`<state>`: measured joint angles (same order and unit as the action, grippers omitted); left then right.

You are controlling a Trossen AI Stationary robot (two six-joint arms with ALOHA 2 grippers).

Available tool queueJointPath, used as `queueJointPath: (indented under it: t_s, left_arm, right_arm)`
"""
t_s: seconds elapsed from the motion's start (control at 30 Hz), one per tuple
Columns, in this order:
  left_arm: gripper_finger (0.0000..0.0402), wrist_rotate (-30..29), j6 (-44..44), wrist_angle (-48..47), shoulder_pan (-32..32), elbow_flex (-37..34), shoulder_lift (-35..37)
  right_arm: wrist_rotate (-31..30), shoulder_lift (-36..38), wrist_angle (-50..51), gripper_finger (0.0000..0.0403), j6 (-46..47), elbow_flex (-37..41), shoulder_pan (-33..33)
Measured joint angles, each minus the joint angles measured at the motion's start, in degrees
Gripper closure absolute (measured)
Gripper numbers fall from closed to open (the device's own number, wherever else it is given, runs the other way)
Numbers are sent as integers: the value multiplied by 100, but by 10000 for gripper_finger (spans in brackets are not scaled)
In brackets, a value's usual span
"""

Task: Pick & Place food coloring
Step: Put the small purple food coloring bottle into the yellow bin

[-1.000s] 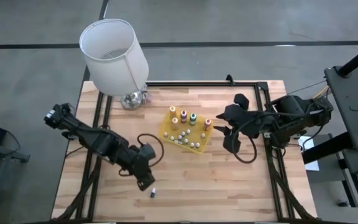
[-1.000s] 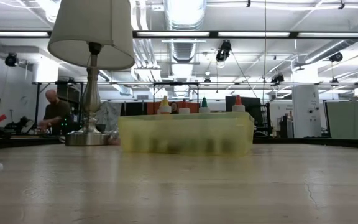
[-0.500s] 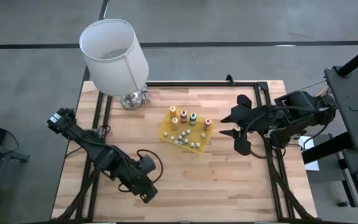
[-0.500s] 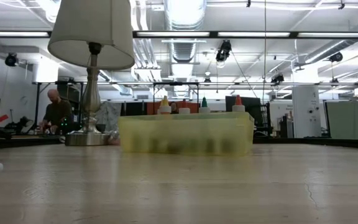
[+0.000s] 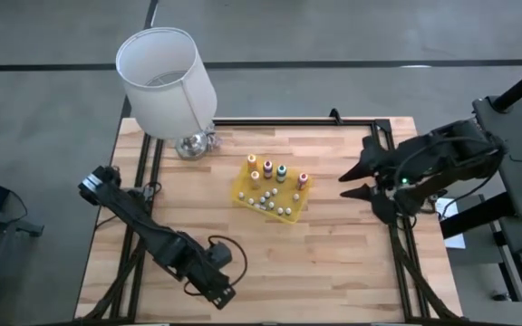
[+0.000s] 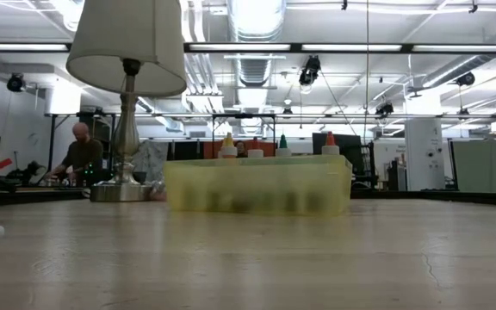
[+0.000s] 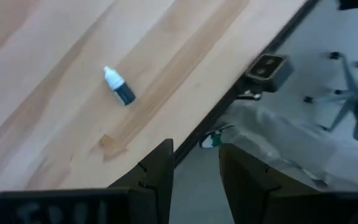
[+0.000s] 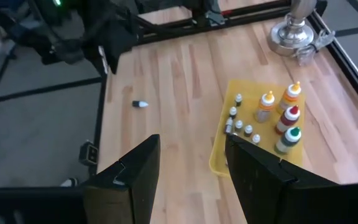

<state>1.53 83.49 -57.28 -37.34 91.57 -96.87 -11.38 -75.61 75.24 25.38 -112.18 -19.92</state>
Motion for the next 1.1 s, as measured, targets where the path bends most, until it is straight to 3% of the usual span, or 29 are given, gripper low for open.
queueJointPath:
  t_s: [0.53, 1.1]
  left_arm:
    - [300, 408, 1828, 87, 0, 0, -1131]
    - [300, 311, 2306, 12, 240, 0, -1850]
  right_arm:
    - [-9, 229, 49, 230, -1055, -2, 0]
    - [-13, 226, 249, 230, -1552, 138, 2]
